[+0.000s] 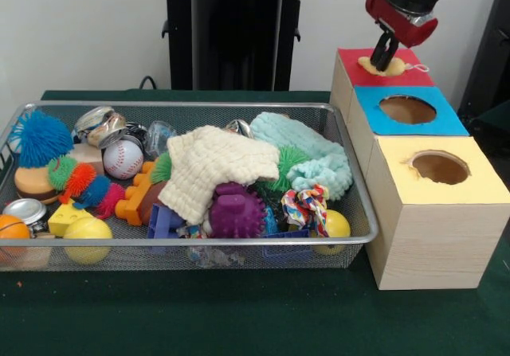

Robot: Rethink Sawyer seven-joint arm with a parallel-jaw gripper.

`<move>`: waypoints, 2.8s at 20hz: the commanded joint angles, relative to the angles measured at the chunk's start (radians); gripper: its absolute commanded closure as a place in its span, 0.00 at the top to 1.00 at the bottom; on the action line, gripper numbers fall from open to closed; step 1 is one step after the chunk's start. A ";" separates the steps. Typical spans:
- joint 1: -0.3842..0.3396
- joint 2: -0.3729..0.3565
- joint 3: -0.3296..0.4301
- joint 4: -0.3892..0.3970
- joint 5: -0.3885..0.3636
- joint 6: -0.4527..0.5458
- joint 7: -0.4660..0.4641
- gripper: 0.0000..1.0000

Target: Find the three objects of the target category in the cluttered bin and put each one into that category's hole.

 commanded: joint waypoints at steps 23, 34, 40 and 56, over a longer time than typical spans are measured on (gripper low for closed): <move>0.250 0.225 -0.108 0.016 0.090 -0.198 0.364 0.00; 0.000 0.012 0.263 0.202 0.201 -0.021 0.133 0.00; 0.025 -0.001 0.176 0.140 0.024 0.027 0.158 0.00; 0.286 -0.085 -0.276 -0.052 -0.266 0.038 0.187 0.00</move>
